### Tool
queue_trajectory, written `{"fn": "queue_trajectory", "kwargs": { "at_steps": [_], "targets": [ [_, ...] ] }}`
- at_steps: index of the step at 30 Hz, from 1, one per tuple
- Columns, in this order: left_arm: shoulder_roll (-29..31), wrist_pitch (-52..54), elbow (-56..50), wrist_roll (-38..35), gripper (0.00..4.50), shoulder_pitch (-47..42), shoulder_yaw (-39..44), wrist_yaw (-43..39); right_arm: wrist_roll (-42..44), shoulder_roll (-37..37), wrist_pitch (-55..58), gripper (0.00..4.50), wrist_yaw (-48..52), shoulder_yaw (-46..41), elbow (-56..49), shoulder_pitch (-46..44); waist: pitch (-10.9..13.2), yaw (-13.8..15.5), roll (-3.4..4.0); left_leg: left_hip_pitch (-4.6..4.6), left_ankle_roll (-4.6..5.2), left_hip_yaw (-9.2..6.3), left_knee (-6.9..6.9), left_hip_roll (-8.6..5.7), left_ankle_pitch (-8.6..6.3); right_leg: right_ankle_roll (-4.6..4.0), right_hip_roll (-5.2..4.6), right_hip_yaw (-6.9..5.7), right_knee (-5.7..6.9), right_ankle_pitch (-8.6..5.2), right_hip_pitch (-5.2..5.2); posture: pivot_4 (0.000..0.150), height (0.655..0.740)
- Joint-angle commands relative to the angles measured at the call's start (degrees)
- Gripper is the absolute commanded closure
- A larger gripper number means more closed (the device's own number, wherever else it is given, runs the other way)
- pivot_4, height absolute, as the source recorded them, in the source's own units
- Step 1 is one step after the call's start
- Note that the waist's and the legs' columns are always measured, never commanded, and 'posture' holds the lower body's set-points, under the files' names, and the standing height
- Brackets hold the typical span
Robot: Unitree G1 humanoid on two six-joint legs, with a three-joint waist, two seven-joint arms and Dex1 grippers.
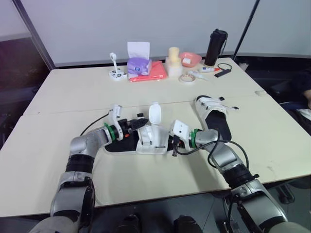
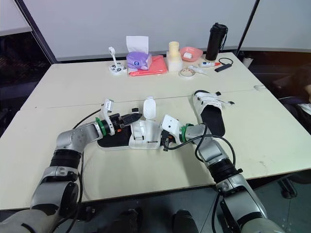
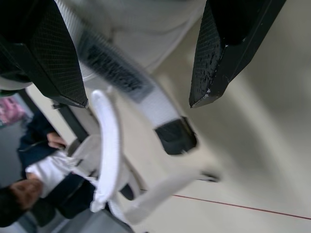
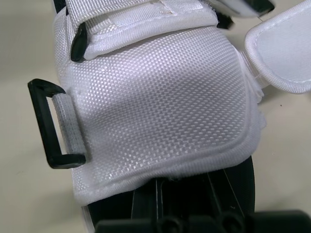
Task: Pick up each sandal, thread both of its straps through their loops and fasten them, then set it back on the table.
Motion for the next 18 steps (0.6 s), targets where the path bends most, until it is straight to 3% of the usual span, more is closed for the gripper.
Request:
{"fn": "queue_trajectory", "kwargs": {
  "at_steps": [1,4,7,18],
  "targets": [
    [-0.03,-0.38,1.17,-0.10,1.63,-2.60,1.06,-1.21,-1.50,0.08,1.05,4.50,0.24,1.96,1.86,1.28,0.00,-0.07,0.00,0.00,0.00,0.00,0.00,0.00,0.00,0.00,0.00,0.00,0.00,0.00,0.00,0.150,0.7400],
    [0.05,-1.08,2.28,-0.41,2.90,-3.39,2.04,-1.77,-1.55,-0.05,1.05,4.50,0.13,1.91,1.73,1.42,0.00,-0.04,0.00,0.00,0.00,0.00,-0.01,0.00,0.00,0.00,0.00,0.00,0.00,0.00,-0.01,0.150,0.7400],
    [0.37,-1.77,2.43,-0.61,4.46,-3.77,3.15,-2.36,-1.57,-0.12,1.13,4.50,-0.02,1.88,1.50,1.63,0.00,-0.02,0.00,0.00,0.00,0.00,-0.01,0.00,0.00,0.00,0.00,-0.01,0.00,0.00,0.01,0.150,0.7400],
    [0.56,6.27,-7.81,-10.07,4.46,-1.50,6.25,-10.80,-1.74,-0.10,0.94,4.50,-0.26,2.03,1.67,1.70,0.00,-0.05,0.00,0.00,0.00,-0.01,-0.01,0.00,0.00,0.00,0.00,0.00,0.00,0.00,0.00,0.150,0.7400]
  ]
}}
